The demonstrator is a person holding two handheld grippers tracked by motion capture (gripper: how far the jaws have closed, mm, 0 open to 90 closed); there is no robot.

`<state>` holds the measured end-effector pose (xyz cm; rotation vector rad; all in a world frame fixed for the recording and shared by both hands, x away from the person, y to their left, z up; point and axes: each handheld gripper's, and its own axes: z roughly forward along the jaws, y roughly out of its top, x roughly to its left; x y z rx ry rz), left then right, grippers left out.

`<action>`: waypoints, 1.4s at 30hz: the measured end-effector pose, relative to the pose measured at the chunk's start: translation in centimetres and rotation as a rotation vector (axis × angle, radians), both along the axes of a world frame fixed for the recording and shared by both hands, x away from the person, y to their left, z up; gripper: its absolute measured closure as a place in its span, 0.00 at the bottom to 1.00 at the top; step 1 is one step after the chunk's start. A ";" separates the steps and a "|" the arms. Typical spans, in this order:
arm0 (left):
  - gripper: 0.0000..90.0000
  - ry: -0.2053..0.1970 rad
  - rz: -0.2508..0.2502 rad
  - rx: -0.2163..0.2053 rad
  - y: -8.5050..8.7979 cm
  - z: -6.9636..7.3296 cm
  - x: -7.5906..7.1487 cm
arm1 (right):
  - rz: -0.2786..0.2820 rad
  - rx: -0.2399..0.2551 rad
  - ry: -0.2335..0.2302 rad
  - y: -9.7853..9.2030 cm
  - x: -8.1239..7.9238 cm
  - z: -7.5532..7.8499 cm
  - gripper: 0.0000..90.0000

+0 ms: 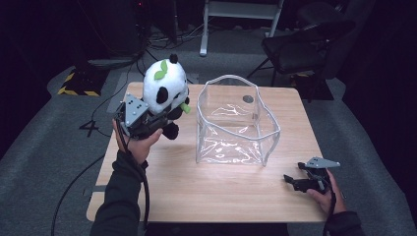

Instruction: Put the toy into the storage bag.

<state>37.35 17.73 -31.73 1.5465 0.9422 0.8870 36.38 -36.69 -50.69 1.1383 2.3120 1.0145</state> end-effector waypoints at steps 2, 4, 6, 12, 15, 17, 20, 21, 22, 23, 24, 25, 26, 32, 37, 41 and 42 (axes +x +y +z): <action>0.41 -0.006 0.000 0.007 -0.2 0.2 0.1 | 0.000 0.001 0.000 0.0 0.0 0.0 0.17; 0.41 -0.008 0.001 0.013 -0.3 0.3 0.1 | 0.001 0.000 0.000 0.0 0.0 0.0 0.17; 0.41 -0.011 -0.002 0.008 -0.3 0.4 0.2 | 0.001 0.000 0.001 0.0 0.0 0.0 0.17; 0.41 -0.012 0.010 0.017 -0.4 1.2 0.6 | 0.000 0.001 0.002 0.0 0.0 0.0 0.17; 0.41 -0.018 0.014 0.017 -0.4 1.6 0.8 | 0.000 0.000 0.002 0.0 0.0 0.0 0.17; 0.41 -0.021 0.011 0.007 -0.4 2.0 1.0 | 0.000 0.001 0.002 0.0 0.0 0.0 0.17; 0.41 -0.031 0.005 0.009 -0.8 2.7 1.3 | 0.000 0.001 0.002 0.0 0.0 0.0 0.17; 0.41 -0.031 0.005 0.009 -0.8 2.7 1.3 | 0.000 0.001 0.002 0.0 0.0 0.0 0.17; 0.41 -0.030 0.006 0.013 -0.9 2.8 1.4 | 0.000 0.001 0.002 0.0 0.0 0.0 0.17; 0.41 -0.032 0.005 0.020 -1.1 3.1 1.5 | 0.000 0.001 0.002 0.0 0.0 0.0 0.17; 0.41 -0.033 0.004 0.021 -1.3 3.3 1.5 | 0.000 0.000 0.002 0.0 0.0 0.0 0.17; 0.41 -0.036 0.001 0.022 -1.5 3.4 1.6 | 0.001 0.000 0.002 0.0 0.0 0.0 0.17; 0.41 -0.037 -0.002 0.023 -1.6 3.6 1.7 | 0.000 0.001 0.002 0.0 0.0 0.0 0.17; 0.41 -0.045 -0.010 0.020 -2.6 4.5 2.2 | 0.000 0.002 0.002 0.0 0.0 0.0 0.17; 0.41 -0.046 -0.016 0.039 -3.5 5.3 2.8 | 0.004 0.002 0.001 -0.1 0.0 0.0 0.17; 0.41 -0.053 -0.022 0.040 -4.2 5.8 3.2 | 0.004 0.000 0.001 -0.1 0.0 0.0 0.17; 0.41 -0.056 -0.024 0.043 -4.4 6.0 3.3 | 0.004 0.001 0.002 -0.1 0.0 0.0 0.17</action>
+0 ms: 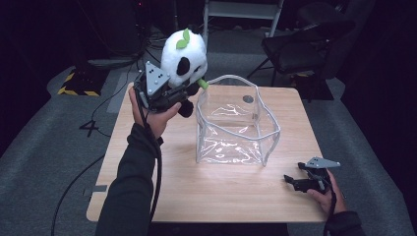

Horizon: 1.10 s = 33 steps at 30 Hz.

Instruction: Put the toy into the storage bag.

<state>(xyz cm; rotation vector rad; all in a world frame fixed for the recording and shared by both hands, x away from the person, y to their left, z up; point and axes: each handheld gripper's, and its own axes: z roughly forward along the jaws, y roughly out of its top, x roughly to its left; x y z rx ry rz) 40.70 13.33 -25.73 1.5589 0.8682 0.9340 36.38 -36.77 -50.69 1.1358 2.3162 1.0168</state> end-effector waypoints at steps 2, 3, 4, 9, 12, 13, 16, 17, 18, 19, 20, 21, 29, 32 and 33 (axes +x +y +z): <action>0.41 0.002 -0.005 0.000 -0.4 0.2 0.1 | 0.001 0.000 0.000 0.0 0.0 0.0 0.17; 0.41 -0.002 -0.011 0.004 -0.7 0.3 0.2 | 0.000 0.001 0.000 0.0 0.0 0.0 0.17; 0.41 -0.002 -0.011 0.004 -0.7 0.3 0.2 | 0.000 0.001 0.000 0.0 0.0 0.0 0.17; 0.41 -0.005 -0.020 -0.005 -1.5 0.8 0.5 | 0.000 0.000 0.000 0.0 0.0 0.0 0.17; 0.41 -0.010 -0.036 -0.019 -2.3 1.1 0.6 | 0.000 0.001 0.000 0.0 0.0 0.0 0.17; 0.41 -0.010 -0.036 -0.019 -2.3 1.1 0.6 | 0.000 0.001 0.000 0.0 0.0 0.0 0.17; 0.41 -0.016 -0.051 -0.014 -3.3 1.4 0.6 | 0.001 0.000 0.001 0.0 0.0 0.0 0.17; 0.41 -0.017 -0.058 -0.010 -3.6 1.5 0.7 | 0.001 0.000 0.001 0.0 0.0 0.0 0.17; 0.41 -0.018 -0.065 -0.008 -3.8 1.5 0.7 | 0.001 0.001 0.001 0.0 0.0 0.0 0.17; 0.41 -0.020 -0.068 -0.003 -4.1 1.6 0.8 | 0.001 0.001 0.001 0.0 0.0 0.0 0.17; 0.41 -0.019 -0.071 0.001 -4.4 1.6 0.8 | 0.001 0.000 0.001 0.0 0.0 0.0 0.17; 0.41 -0.017 -0.075 0.004 -4.7 1.5 0.9 | 0.001 0.001 0.001 0.0 0.0 0.0 0.17; 0.41 -0.015 -0.108 0.012 -6.4 1.5 1.3 | 0.001 -0.001 0.001 0.0 0.0 0.0 0.17; 0.41 -0.010 -0.116 0.011 -6.9 1.4 1.6 | 0.001 0.001 0.001 0.0 0.0 0.0 0.17; 0.41 -0.010 -0.120 0.020 -7.2 1.3 1.7 | 0.001 -0.001 0.001 0.0 0.0 0.0 0.17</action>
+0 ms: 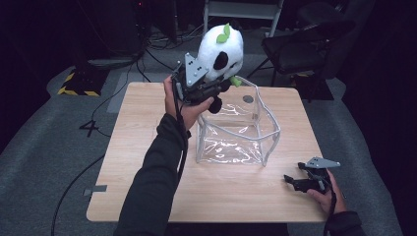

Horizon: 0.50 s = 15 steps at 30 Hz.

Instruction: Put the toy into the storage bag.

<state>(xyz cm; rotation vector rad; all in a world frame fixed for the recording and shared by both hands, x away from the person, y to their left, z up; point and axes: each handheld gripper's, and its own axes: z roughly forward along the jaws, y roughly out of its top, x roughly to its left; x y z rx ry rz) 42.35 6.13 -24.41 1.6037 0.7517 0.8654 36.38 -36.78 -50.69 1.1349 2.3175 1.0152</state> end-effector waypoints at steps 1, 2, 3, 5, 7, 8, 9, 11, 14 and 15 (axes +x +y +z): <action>0.41 0.000 0.000 0.000 0.0 0.0 0.0 | 0.000 0.000 0.000 0.0 0.0 0.0 0.17; 0.41 0.002 -0.003 0.000 -0.3 -0.1 0.0 | 0.000 0.000 0.000 0.0 0.0 0.0 0.17; 0.41 0.002 -0.003 0.000 -0.3 -0.1 0.0 | 0.000 0.000 0.000 0.0 0.0 0.0 0.17; 0.41 0.000 -0.008 0.005 -0.6 -0.1 0.1 | 0.000 0.000 0.000 0.0 0.0 0.0 0.17; 0.41 0.003 -0.015 0.003 -0.9 -0.1 0.1 | 0.000 0.000 0.000 0.0 0.0 0.0 0.17; 0.41 0.004 -0.019 0.000 -1.0 -0.1 0.2 | 0.000 0.000 0.000 0.0 0.0 0.0 0.17; 0.41 0.004 -0.021 0.003 -1.1 -0.1 0.2 | 0.000 0.000 0.000 0.0 0.0 0.0 0.17; 0.41 0.003 -0.029 0.006 -1.5 -0.1 0.1 | 0.000 0.000 0.000 0.0 0.0 0.0 0.17; 0.41 0.006 -0.031 0.004 -1.8 -0.1 0.3 | 0.000 0.000 0.000 0.0 0.0 0.0 0.17; 0.41 0.007 -0.031 0.004 -1.8 -0.1 0.3 | 0.000 0.000 0.000 0.0 0.0 0.0 0.17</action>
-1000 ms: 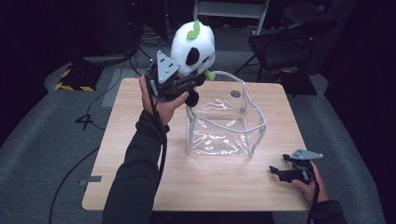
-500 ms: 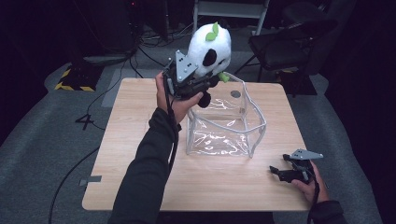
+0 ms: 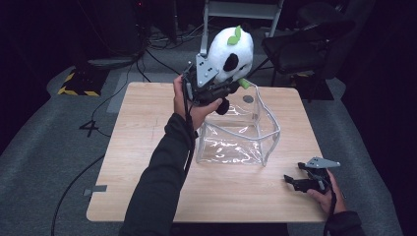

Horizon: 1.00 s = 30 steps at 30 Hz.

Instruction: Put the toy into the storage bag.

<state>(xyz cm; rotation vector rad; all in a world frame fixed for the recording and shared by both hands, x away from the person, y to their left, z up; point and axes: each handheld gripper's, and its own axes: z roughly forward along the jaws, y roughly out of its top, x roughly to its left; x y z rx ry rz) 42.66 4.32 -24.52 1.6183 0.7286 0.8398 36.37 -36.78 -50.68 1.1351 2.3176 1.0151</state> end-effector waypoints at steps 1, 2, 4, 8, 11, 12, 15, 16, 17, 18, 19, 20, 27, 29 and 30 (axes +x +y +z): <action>0.41 0.001 -0.002 -0.002 -0.1 0.0 0.1 | 0.000 0.001 0.000 0.0 0.0 0.0 0.17; 0.41 0.002 -0.004 0.000 -0.2 0.0 0.2 | 0.000 0.000 0.000 0.0 0.0 0.0 0.17; 0.41 0.007 -0.007 0.000 -0.6 -0.2 0.3 | 0.000 0.000 0.000 0.0 0.0 0.0 0.17; 0.41 0.011 -0.009 0.015 -1.0 -0.5 0.7 | 0.000 0.000 0.000 0.0 0.0 0.0 0.17; 0.41 0.016 -0.013 0.004 -1.2 -0.6 0.9 | 0.000 0.000 0.000 0.0 0.0 0.0 0.17; 0.41 0.020 -0.014 0.000 -1.3 -0.7 1.0 | 0.000 0.000 0.000 0.0 0.0 0.0 0.17; 0.41 0.027 -0.019 0.002 -1.6 -1.0 1.3 | 0.000 0.001 0.000 0.0 0.0 0.0 0.17; 0.41 0.027 -0.022 0.005 -1.7 -1.1 1.4 | 0.000 0.000 0.000 0.0 0.0 0.0 0.17; 0.41 0.030 -0.024 0.007 -1.8 -1.2 1.4 | 0.000 0.001 0.000 0.0 0.0 0.0 0.17; 0.41 0.031 -0.026 0.005 -2.0 -1.3 1.5 | 0.000 0.001 0.000 0.0 0.0 0.0 0.17; 0.41 0.033 -0.029 0.011 -2.3 -1.4 1.5 | 0.000 0.001 0.000 0.0 0.0 0.0 0.17; 0.41 0.033 -0.029 0.011 -2.3 -1.4 1.5 | 0.000 0.001 0.000 0.0 0.0 0.0 0.17; 0.41 0.054 -0.042 0.006 -3.2 -2.3 1.9 | 0.000 0.001 0.000 0.0 0.0 0.0 0.17; 0.41 0.062 -0.046 0.007 -3.4 -2.7 2.0 | 0.000 0.001 0.001 0.0 0.0 0.0 0.17; 0.41 0.064 -0.047 0.010 -3.4 -2.8 2.1 | 0.000 0.000 0.000 0.0 0.0 0.0 0.17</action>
